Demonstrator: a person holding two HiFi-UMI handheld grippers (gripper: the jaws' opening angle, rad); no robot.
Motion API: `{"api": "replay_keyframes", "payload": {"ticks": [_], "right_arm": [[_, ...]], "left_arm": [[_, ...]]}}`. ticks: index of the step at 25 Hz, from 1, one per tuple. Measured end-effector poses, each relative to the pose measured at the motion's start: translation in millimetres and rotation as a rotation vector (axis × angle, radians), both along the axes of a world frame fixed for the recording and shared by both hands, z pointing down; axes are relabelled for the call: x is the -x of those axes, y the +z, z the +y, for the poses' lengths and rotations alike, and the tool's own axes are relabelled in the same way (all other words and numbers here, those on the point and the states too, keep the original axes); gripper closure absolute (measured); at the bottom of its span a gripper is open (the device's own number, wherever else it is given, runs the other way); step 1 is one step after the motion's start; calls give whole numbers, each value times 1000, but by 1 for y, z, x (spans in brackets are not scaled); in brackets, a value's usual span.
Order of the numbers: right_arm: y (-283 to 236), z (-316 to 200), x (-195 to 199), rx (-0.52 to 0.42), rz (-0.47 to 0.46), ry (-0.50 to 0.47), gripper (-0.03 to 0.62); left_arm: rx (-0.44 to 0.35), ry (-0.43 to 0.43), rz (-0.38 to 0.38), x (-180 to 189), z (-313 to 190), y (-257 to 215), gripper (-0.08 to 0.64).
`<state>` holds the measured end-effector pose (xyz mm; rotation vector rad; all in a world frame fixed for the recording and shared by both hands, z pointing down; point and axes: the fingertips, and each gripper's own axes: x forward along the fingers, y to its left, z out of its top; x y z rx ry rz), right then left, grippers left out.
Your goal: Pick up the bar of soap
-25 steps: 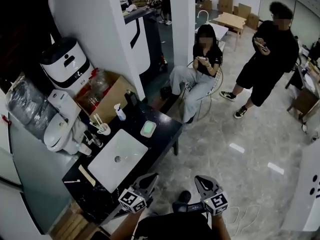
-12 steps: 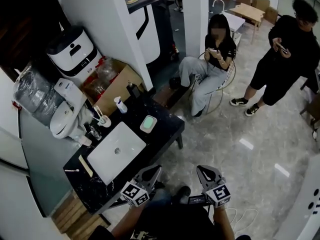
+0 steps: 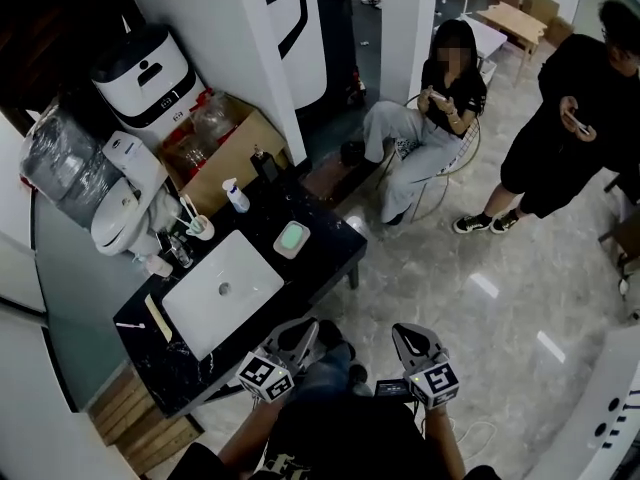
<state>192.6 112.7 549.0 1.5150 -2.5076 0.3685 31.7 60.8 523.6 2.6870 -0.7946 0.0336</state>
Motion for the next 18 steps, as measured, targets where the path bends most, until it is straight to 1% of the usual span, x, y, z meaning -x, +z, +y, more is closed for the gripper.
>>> {"api": "replay_keyframes", "payload": {"ticks": [3,9,18], "right_arm": [[3,-14,-7,13,7,-1,584],[10,-48,-9,36,16,-42,584],[4,-116,-4,51,32,-86,584]], "left_arm": [[5,-10,15,-6,-14,3,552],[18,-40,45,-11,-43,12,552],[18,-73,58,-7,-110,15,552]]}}
